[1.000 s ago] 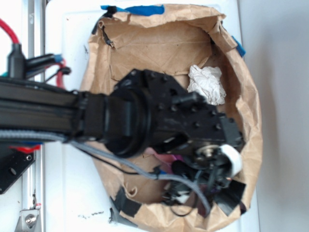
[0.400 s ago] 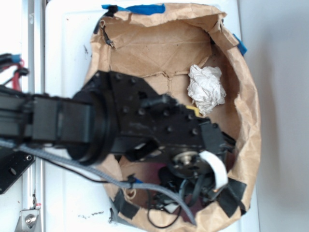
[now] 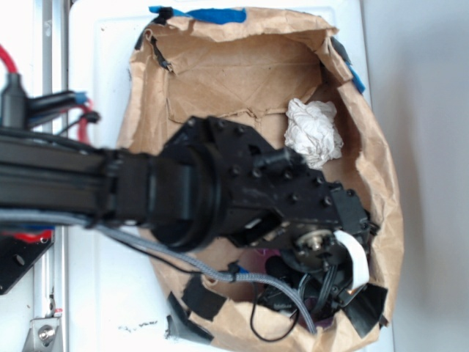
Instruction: Grab the rock.
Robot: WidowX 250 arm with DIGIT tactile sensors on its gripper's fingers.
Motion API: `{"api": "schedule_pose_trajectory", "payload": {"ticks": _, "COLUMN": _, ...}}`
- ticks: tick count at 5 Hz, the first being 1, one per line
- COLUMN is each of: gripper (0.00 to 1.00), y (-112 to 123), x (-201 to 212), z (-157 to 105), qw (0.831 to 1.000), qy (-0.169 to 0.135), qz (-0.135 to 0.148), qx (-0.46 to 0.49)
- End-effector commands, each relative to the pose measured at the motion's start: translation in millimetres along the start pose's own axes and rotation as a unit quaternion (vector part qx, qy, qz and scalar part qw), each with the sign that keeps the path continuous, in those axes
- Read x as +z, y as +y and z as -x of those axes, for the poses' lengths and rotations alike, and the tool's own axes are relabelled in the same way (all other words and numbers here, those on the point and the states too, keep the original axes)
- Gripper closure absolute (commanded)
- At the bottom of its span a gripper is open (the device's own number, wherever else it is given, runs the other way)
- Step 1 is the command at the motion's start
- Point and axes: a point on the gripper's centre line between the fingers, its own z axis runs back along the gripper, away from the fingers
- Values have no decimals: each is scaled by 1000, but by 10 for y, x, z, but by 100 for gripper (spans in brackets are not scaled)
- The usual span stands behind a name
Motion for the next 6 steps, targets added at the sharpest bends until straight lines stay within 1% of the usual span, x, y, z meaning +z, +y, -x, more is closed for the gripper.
{"api": "schedule_pose_trajectory", "payload": {"ticks": 1, "gripper": 0, "y": -51, "x": 31, "z": -274, "qw": 999, "qy": -32, "qz": -15, "qx": -40}}
{"api": "schedule_pose_trajectory", "payload": {"ticks": 2, "gripper": 0, "y": -116, "x": 40, "z": -233, "qw": 997, "qy": -43, "qz": -12, "qx": -65}}
{"api": "schedule_pose_trajectory", "payload": {"ticks": 3, "gripper": 0, "y": -259, "x": 207, "z": -180, "qw": 995, "qy": -55, "qz": -4, "qx": -89}}
{"api": "schedule_pose_trajectory", "payload": {"ticks": 4, "gripper": 0, "y": -268, "x": 257, "z": -172, "qw": 994, "qy": -64, "qz": 0, "qx": -92}}
{"api": "schedule_pose_trajectory", "payload": {"ticks": 5, "gripper": 0, "y": -236, "x": 288, "z": -230, "qw": 993, "qy": -80, "qz": 3, "qx": -89}}
{"api": "schedule_pose_trajectory", "payload": {"ticks": 6, "gripper": 0, "y": -154, "x": 219, "z": -321, "qw": 992, "qy": -98, "qz": -7, "qx": -77}}
